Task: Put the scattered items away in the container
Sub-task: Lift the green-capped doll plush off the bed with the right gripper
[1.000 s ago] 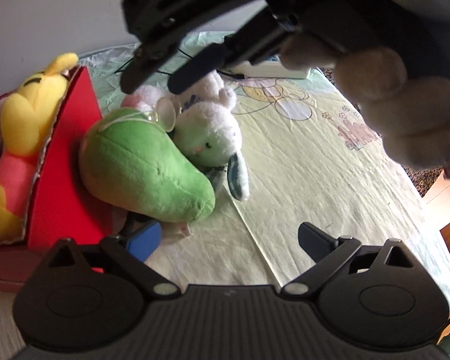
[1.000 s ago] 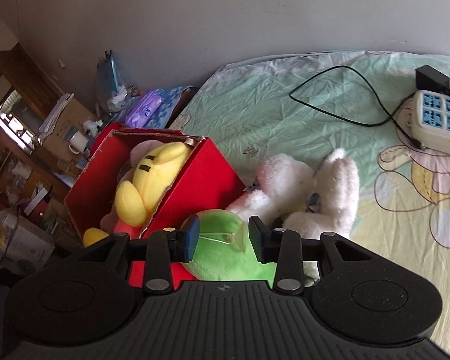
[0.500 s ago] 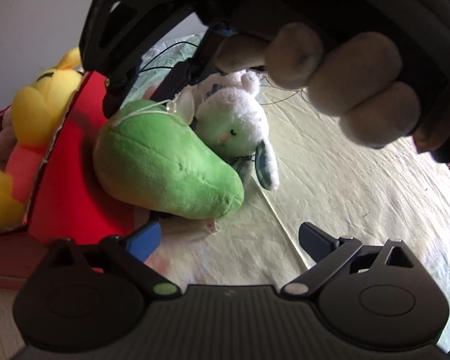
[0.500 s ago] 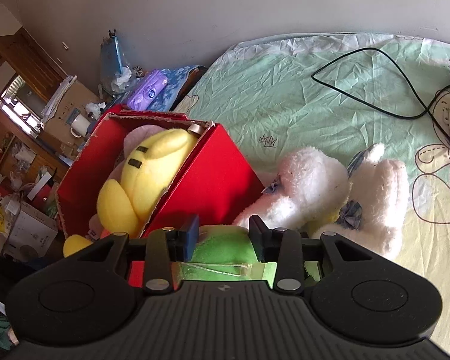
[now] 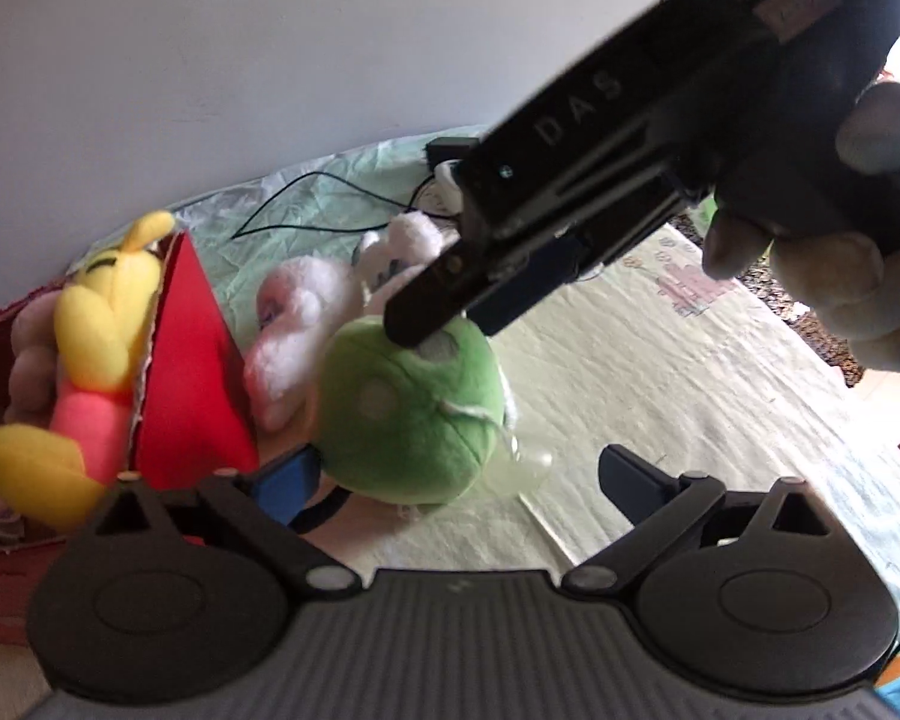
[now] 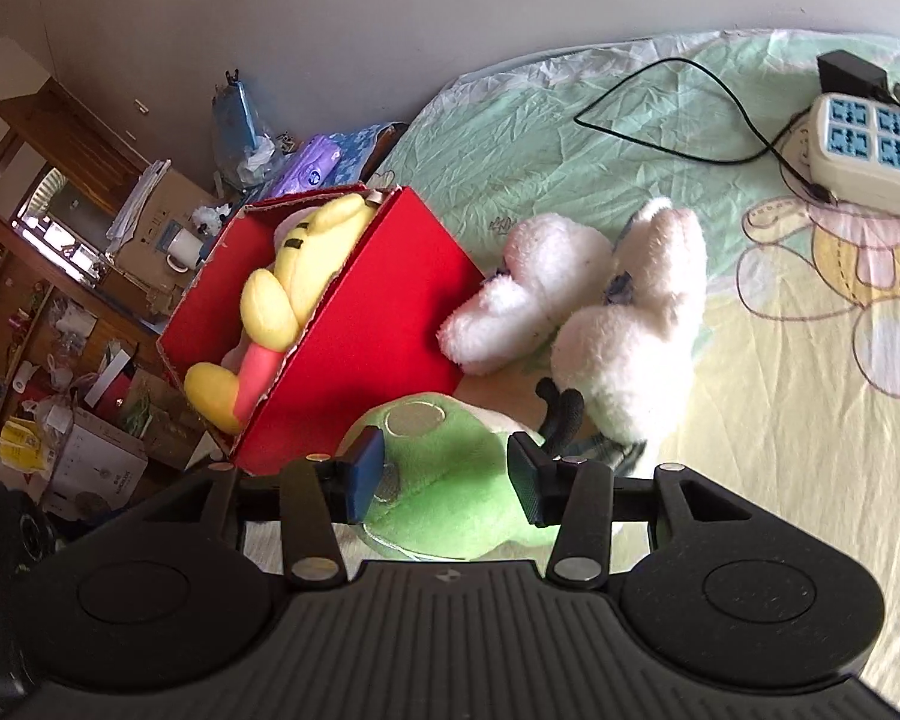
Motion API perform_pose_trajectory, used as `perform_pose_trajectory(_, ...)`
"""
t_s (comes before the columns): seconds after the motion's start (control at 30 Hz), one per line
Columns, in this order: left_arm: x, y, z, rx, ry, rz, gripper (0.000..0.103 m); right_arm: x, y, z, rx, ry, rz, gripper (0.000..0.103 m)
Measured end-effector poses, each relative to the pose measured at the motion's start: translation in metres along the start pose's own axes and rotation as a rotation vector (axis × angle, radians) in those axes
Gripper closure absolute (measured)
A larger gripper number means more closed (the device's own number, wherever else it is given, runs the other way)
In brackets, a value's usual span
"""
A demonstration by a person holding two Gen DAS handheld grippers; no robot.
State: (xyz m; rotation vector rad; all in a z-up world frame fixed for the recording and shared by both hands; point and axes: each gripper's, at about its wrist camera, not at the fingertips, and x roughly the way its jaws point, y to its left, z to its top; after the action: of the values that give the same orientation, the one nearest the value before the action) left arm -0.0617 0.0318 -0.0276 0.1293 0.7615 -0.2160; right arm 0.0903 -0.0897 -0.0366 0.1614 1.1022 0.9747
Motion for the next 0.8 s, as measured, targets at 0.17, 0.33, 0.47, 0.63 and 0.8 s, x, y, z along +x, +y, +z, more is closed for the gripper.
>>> perform_pose_trajectory(0.17,-0.007,-0.001,-0.005,0.006,0.034,-0.163,0.003,-0.017,-0.009,-0.03,0.024,0.032,-0.025,0.05)
perform_pose_trajectory(0.33,-0.001,0.0,-0.008,-0.032,0.102,-0.25,0.003,-0.023,-0.01,-0.054,0.032,0.085,-0.069,0.05)
perform_pose_trajectory(0.47,0.0,0.003,-0.007,-0.022,0.112,-0.285,0.003,-0.031,-0.013,-0.074,0.051,0.086,-0.164,0.053)
perform_pose_trajectory(0.63,0.008,0.018,0.012,-0.016,0.064,-0.277,0.003,-0.051,-0.024,-0.095,0.177,0.03,-0.128,0.054)
perform_pose_trajectory(0.8,0.029,0.032,0.044,-0.089,0.038,-0.333,0.004,-0.049,-0.007,-0.12,0.125,0.08,-0.098,0.061)
